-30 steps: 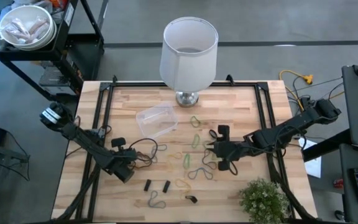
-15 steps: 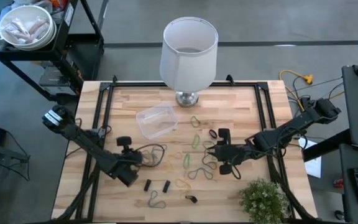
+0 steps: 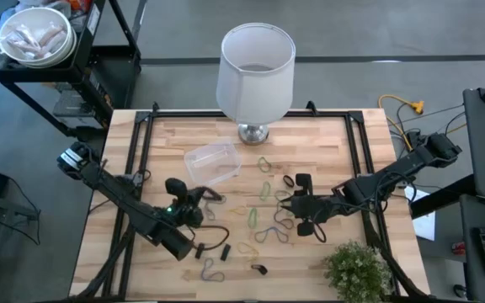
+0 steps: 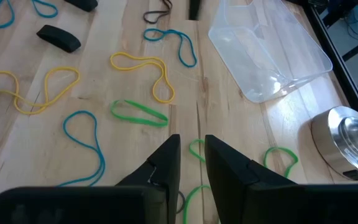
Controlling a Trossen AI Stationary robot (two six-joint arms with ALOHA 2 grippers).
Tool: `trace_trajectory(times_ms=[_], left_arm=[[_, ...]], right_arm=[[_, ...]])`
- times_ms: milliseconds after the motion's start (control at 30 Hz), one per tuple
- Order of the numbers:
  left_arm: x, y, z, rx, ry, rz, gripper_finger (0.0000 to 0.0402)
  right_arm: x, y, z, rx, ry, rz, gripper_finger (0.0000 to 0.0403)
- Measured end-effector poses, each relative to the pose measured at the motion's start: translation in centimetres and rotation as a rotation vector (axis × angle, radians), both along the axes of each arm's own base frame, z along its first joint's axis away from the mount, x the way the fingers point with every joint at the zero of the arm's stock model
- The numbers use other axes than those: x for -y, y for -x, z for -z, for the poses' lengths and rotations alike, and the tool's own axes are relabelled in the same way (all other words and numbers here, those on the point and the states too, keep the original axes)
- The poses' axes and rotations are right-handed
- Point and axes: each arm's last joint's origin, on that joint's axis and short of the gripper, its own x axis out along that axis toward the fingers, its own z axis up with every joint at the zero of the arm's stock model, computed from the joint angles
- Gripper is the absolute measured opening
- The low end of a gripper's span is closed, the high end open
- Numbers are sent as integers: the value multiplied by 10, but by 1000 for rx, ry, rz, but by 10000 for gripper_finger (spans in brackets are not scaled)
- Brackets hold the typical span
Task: Pick and place rubber bands into bin
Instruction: Put the black rubber band into the transparent bin
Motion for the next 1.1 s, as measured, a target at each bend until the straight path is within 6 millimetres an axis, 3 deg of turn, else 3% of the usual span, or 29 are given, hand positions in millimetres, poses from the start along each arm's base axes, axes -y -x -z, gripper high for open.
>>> trace_trajectory(times_ms=[133,433,767,933,1100], left_arm=[[-12,-5,-7,38,-155,-63,0],[-72,-20,-4,-13,-201,-296,0],[-120,-26,12,-170,2,-431,0],[-131,-24,24,-249,122,-433,0],[-134,-35,29,-276,212,-333,0]], right_arm=[[0,0,0,0,0,0,68],[0,0,0,4,-5,3,68],[0,1,3,8,-27,21,68],[0,1,3,9,-27,21,68],[0,0,3,13,-30,22,68]])
